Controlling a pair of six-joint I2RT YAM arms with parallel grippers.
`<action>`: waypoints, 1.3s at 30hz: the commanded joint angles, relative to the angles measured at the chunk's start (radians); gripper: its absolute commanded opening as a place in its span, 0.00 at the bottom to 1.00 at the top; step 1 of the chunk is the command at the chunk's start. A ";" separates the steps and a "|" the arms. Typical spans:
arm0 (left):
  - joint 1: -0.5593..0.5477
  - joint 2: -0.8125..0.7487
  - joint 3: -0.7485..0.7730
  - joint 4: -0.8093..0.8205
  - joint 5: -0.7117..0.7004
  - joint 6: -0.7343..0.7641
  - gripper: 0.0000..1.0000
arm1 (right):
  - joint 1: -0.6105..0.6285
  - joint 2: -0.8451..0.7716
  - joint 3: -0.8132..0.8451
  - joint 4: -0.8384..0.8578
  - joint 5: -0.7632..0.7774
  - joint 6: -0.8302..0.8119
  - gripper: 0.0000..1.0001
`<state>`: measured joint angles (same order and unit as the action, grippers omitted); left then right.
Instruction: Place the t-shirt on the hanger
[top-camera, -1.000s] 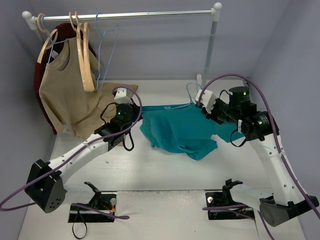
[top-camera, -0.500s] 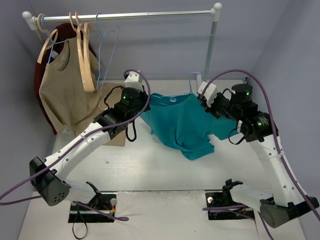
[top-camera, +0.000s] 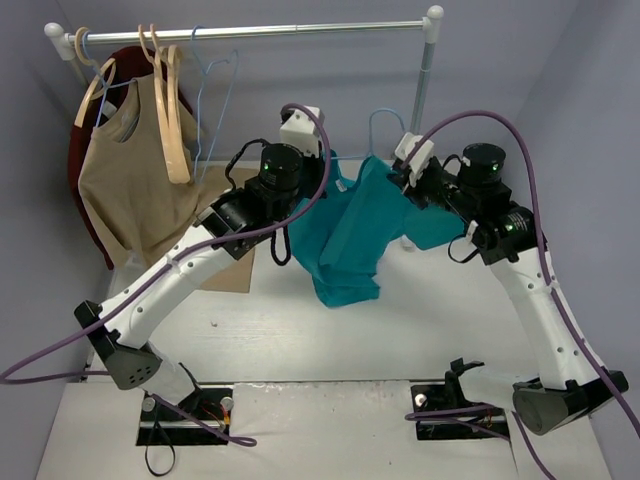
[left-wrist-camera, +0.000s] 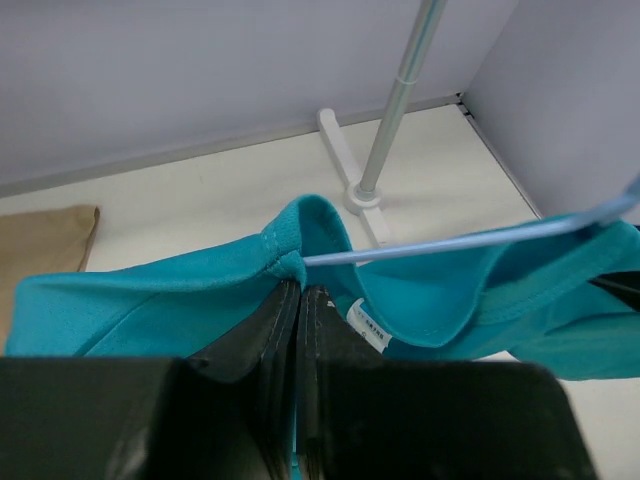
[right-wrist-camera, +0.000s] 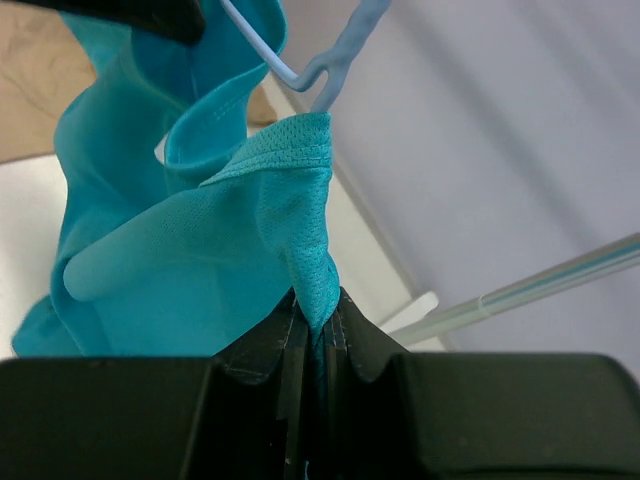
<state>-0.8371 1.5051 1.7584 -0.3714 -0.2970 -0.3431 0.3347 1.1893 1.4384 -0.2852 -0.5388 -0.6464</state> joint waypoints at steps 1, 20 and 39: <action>-0.014 0.007 0.124 0.003 0.007 0.062 0.00 | 0.004 0.018 0.117 0.161 -0.070 -0.002 0.00; -0.014 -0.120 -0.115 0.052 0.130 0.133 0.00 | -0.077 -0.088 -0.189 0.343 -0.214 0.043 0.00; -0.014 -0.092 -0.074 0.049 0.203 0.119 0.39 | -0.077 -0.149 -0.279 0.336 -0.266 0.036 0.00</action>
<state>-0.8455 1.4456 1.6222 -0.3710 -0.1181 -0.2287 0.2615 1.0611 1.1557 -0.0559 -0.7689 -0.6094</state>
